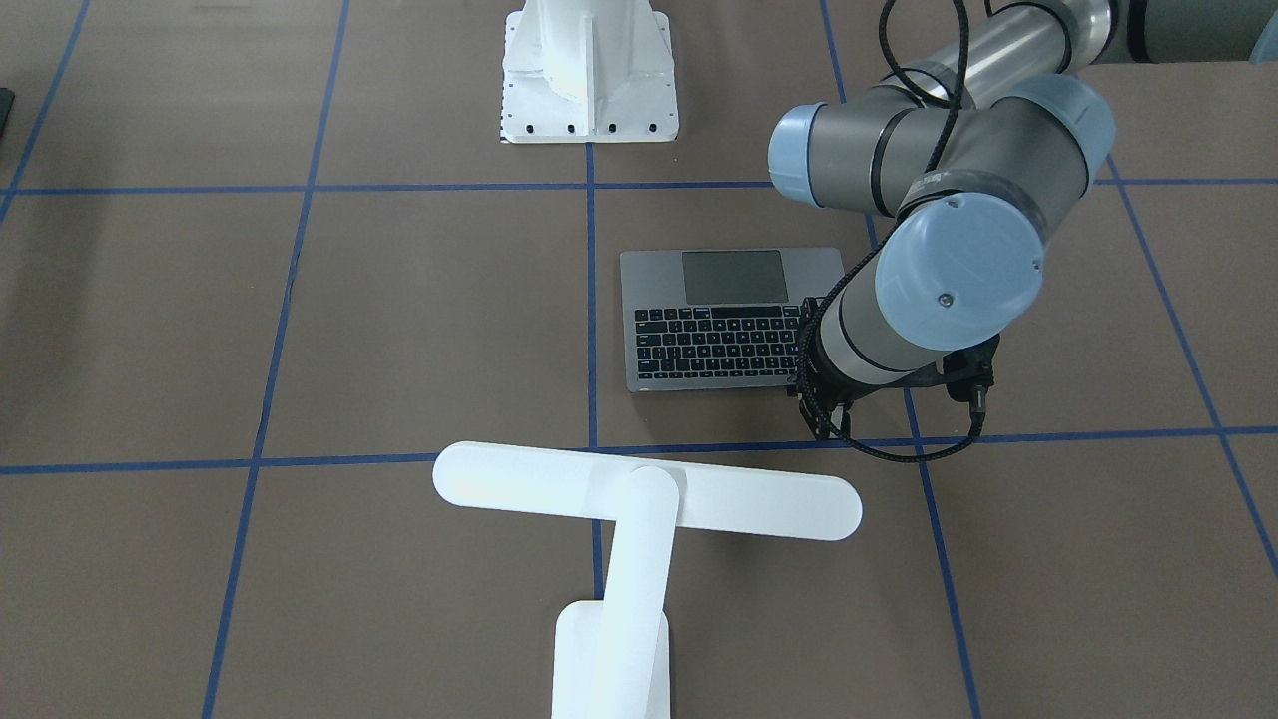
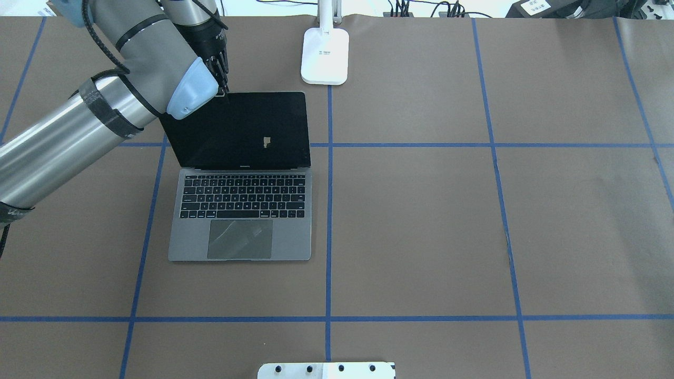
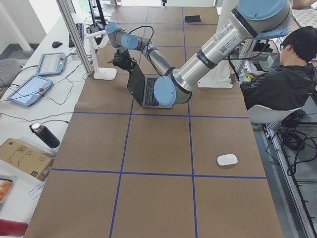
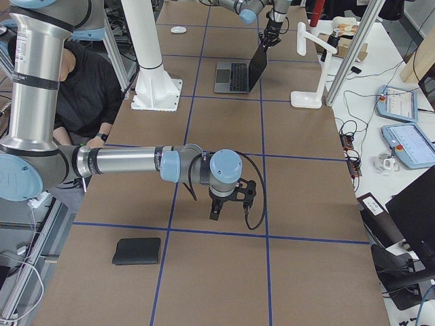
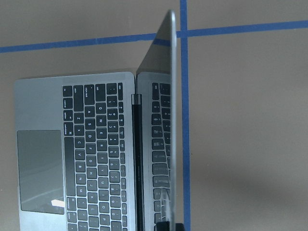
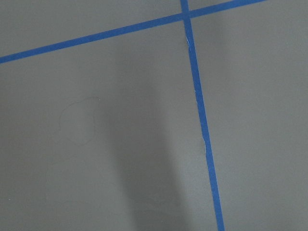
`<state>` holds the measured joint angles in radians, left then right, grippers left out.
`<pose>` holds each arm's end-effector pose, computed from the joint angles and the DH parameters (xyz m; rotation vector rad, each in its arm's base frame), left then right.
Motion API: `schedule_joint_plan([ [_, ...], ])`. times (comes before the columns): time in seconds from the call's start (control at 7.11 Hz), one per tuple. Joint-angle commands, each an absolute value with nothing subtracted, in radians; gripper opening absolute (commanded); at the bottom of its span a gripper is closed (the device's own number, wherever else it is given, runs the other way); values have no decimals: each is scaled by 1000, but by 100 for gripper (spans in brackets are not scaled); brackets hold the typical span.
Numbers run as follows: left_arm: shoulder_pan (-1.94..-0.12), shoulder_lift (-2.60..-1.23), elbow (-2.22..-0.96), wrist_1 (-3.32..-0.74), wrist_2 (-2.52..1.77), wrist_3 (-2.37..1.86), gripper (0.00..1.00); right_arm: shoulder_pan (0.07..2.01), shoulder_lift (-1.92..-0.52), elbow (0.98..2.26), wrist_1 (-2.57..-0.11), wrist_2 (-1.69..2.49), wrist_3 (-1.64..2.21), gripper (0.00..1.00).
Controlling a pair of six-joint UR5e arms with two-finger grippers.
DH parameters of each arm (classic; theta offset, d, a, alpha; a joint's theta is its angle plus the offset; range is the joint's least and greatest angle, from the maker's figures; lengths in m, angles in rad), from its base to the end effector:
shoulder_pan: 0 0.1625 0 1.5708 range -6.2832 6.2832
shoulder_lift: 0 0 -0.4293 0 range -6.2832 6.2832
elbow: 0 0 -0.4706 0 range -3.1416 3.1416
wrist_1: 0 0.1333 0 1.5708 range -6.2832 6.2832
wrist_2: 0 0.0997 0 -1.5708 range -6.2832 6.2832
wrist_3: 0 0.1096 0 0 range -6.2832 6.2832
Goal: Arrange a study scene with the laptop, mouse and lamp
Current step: 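Set the laptop down and open the left gripper off its lid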
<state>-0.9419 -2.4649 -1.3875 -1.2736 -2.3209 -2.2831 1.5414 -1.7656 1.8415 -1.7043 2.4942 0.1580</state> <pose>0.4320 -0.6934 0.1576 -0.7528 0.5200 -1.3948 0.0317 -0.4830 0.6197 -0.1397 -0.9149 0.1459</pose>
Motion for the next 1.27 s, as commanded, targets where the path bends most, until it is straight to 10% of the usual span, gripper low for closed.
schedule_joint_plan([
  [0.0, -942, -2465, -1388, -1295, -2321, -2304, 0, 1542, -1766, 1839, -1704, 2494, 158, 99],
  [0.42, -942, -2461, -1388, -1298, -2321, -2313, 8, 1542, -1766, 1841, -1706, 2494, 158, 99],
  [0.7, -940, -2459, -1387, -1295, -2316, -2312, 93, 1540, -1766, 1839, -1706, 2494, 160, 99],
  [1.13, -942, -2459, -1387, -1295, -2304, -2313, 99, 1540, -1766, 1836, -1704, 2494, 158, 99],
])
